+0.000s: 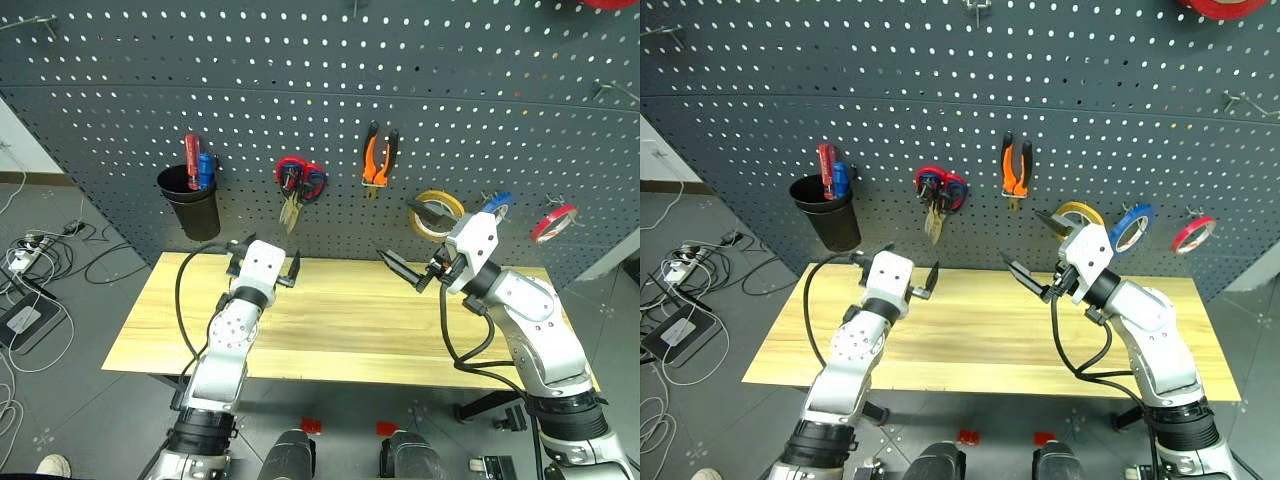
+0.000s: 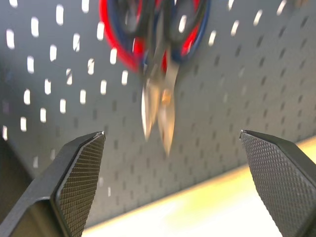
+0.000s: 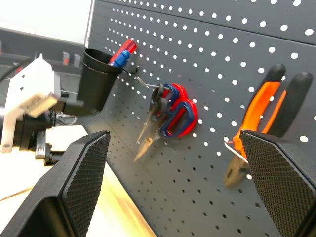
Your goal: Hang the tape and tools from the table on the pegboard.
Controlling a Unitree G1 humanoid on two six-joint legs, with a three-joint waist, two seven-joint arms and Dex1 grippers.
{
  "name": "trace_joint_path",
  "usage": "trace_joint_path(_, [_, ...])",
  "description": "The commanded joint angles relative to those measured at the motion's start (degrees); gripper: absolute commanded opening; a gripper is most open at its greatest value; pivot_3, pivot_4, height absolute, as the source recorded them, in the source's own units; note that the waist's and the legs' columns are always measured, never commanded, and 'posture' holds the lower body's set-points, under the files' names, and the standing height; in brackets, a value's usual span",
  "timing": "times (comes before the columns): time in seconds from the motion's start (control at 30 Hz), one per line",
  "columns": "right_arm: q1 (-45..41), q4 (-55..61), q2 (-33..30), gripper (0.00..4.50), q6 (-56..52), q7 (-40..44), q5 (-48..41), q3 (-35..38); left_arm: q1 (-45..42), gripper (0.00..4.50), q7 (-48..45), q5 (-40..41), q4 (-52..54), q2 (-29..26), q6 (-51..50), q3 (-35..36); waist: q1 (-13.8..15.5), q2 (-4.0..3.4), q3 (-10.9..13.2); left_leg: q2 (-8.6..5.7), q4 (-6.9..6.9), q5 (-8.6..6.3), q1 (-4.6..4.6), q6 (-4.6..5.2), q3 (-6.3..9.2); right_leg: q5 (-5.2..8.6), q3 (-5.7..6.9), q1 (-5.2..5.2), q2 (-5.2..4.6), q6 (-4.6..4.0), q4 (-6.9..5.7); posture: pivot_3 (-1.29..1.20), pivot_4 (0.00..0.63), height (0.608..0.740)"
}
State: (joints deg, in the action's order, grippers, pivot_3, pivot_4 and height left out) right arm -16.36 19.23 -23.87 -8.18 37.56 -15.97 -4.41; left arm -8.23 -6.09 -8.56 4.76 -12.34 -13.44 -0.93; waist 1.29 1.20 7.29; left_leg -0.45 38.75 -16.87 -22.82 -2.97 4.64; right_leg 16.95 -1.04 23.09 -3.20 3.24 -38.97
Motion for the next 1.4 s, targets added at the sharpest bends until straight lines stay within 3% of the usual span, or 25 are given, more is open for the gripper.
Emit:
trace_joint_path(0.03, [-0.3,2.4,-0.4,4.50,-1.4,2.8,-1.7,-2.2,3.0,4.48,1.6,1.1,5.6,-0.1,-5.6,4.5,0.0,-0.14,0.5,0.01,0.00,-0.02,0.00,0.03,0.01,0.00,0.00,0.00,0.00,0.00,0.00,0.09,0.209,0.740])
trace_joint_path(0.23, [-1.6,3.3,0.3,4.50,-7.1,5.4,-1.9,-8.2,3.1,4.48,2.1,5.6,9.3,0.6,-19.3,11.6,0.2,-0.26,4.2,0.01,0.05,-0.15,0.73,0.27,0.18,0.06,0.13,-0.86,-0.01,-0.09,0.03,0.12,0.307,0.740])
trace_joint_path(0.47, [-4.8,4.3,1.4,4.50,-12.2,5.8,-1.6,-12.3,-6.2,4.48,-0.2,9.4,3.2,-5.4,-30.8,17.0,-0.2,-0.08,8.7,0.05,0.07,-0.15,0.77,0.27,0.35,0.07,0.14,-0.83,0.03,-0.10,-0.05,0.12,0.391,0.740])
trace_joint_path(0.7, [-7.7,3.2,4.0,4.50,-14.8,5.2,-1.4,-13.6,-16.0,4.48,-4.2,11.8,-13.2,-11.4,-30.7,17.1,-0.4,0.11,12.5,0.07,0.10,-0.15,0.53,0.26,0.36,0.06,0.18,-0.63,0.03,-0.10,-0.08,0.11,0.450,0.740])
trace_joint_path(0.8, [-8.1,2.5,5.0,4.50,-15.3,4.4,-0.7,-14.1,-19.0,4.48,-7.9,14.0,-20.2,-11.6,-27.9,16.4,-0.3,0.32,13.5,0.05,0.31,-0.09,-0.11,0.16,0.29,0.06,0.15,0.13,-0.02,-0.10,-0.50,0.10,0.459,0.740])
trace_joint_path(1.0, [-7.3,4.4,5.5,4.50,-17.5,3.0,-1.1,-13.9,-23.9,4.48,-10.8,14.5,-26.9,-12.5,-24.1,14.3,-0.4,0.61,15.2,0.11,0.33,0.04,-0.22,-0.07,0.21,0.06,0.16,0.39,-0.02,-0.10,-0.87,0.09,0.466,0.740])
trace_joint_path(1.2, [-6.3,5.4,5.6,4.50,-18.0,2.4,-1.0,-14.0,-26.4,4.48,-9.0,12.0,-30.4,-14.0,-23.1,12.6,-0.7,0.67,15.5,0.13,0.27,0.06,-0.23,-0.12,0.15,0.06,0.16,0.48,-0.01,-0.10,-0.91,0.09,0.458,0.740])
trace_joint_path(1.3, [-6.3,5.1,5.9,4.50,-17.9,1.9,-0.9,-14.0,-26.3,3.90,-7.4,11.0,-30.3,-14.5,-23.6,11.7,-1.0,0.67,15.5,0.13,0.24,0.06,-0.23,-0.12,0.13,0.06,0.15,0.50,-0.02,-0.10,-0.89,0.09,0.455,0.740])
trace_joint_path(1.4, [-6.4,4.9,6.1,4.50,-18.0,1.6,-1.0,-13.9,-26.6,3.04,-6.4,10.6,-29.6,-14.9,-24.5,11.6,-1.2,0.68,15.5,0.14,0.23,0.06,-0.24,-0.11,0.13,0.06,0.15,0.56,-0.01,-0.10,-0.84,0.10,0.450,0.740])
